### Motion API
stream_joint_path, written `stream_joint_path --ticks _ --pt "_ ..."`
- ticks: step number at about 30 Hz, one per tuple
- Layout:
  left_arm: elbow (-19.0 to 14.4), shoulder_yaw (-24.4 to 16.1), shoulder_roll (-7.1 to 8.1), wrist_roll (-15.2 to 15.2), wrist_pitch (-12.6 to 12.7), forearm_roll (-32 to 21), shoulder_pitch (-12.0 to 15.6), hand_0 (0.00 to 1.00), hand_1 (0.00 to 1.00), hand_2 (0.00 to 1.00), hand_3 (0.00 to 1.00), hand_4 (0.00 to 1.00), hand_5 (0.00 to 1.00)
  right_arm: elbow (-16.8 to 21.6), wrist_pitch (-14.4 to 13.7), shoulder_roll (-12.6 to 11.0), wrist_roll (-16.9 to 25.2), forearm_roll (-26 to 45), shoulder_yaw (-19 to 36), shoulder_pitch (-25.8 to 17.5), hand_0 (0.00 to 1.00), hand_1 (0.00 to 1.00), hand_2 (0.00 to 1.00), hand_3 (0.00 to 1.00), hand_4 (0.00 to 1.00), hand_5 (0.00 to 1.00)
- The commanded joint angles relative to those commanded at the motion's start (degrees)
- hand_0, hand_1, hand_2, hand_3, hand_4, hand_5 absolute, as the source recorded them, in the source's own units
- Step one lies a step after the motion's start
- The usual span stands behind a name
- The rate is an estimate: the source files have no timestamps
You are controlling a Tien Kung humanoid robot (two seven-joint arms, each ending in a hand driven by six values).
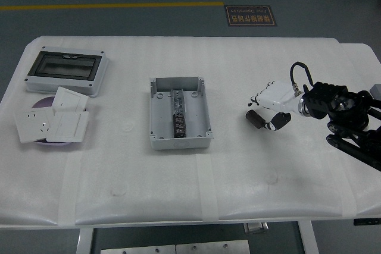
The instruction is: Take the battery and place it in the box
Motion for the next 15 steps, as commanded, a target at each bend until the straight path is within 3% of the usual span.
stream_joint_path --ticks 15 --pt "0.00 0.21 0.15 -0.19 0.05 -0.51 -0.26 0.696 0.685 0.591 0.621 0.629 0.391 0.28 -0.14 0.32 -0.17 1.32 -0.17 -0.34 0.818 0.668 0.720 0.751 0.625 0.368"
